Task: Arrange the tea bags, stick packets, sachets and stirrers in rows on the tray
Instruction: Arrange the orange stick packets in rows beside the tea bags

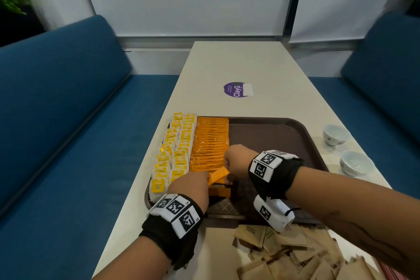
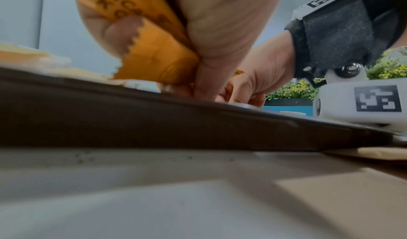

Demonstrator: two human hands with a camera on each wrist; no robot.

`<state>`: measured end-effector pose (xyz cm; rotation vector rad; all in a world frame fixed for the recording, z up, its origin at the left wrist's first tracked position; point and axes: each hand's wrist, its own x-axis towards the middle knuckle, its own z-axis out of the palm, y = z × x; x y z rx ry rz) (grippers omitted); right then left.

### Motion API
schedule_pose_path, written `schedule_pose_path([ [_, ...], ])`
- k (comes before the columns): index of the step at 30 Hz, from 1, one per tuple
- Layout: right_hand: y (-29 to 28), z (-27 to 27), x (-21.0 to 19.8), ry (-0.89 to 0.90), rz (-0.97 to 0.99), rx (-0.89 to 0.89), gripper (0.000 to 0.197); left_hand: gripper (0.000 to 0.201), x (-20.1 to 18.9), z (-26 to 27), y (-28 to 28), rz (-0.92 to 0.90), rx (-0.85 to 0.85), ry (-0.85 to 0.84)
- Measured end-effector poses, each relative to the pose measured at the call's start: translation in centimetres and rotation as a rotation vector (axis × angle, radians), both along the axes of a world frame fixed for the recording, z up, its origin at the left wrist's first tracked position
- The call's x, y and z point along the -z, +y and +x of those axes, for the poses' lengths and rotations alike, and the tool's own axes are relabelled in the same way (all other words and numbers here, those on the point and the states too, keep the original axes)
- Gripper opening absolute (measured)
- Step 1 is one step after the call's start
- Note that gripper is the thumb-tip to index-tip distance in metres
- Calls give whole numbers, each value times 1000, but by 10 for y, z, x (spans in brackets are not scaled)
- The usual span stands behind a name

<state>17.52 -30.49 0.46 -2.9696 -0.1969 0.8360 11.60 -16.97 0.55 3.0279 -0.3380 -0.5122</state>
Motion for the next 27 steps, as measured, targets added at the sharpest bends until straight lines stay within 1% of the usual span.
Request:
schedule_pose_path([
  [5, 5, 1, -9, 7, -10, -37, 23, 29, 1, 8, -3, -10, -16, -31],
  [7, 6, 2, -14, 57, 17, -9, 20, 28, 1, 9, -3, -12, -29, -49],
  [9, 4, 3, -18, 96, 89, 54, 12, 25, 2, 11, -3, -18, -45, -79],
  [10, 2, 3, -17, 96, 148, 110, 11, 24, 2, 12, -2, -18, -47, -88],
  [11, 0, 1, -17, 109, 223, 168, 4, 24, 3, 13, -2, -18, -47, -91],
  [13, -1, -3, -19, 160, 321, 272, 13, 24, 4, 16, -3, -15, -49, -99],
  [15, -2, -4, -18, 180, 364, 328, 17, 24, 4, 19, -6, -6, -44, -114],
  [18, -3, -5, -21, 197, 376, 379, 14, 25, 4, 21, -8, -16, -19, -135],
  [20, -6, -8, -22, 168, 405, 386, 18, 24, 5, 21, -8, -38, -11, -145],
  [24, -12, -18, -28, 52, 448, 352, 17, 16, 4, 20, 0, -113, -32, -140],
  [26, -15, -22, -33, -23, 483, 350, 17, 12, 0, 17, 7, -227, -78, -134],
  [27, -16, -24, -36, -71, 485, 329, 17, 11, -3, 13, 11, -318, -114, -126],
])
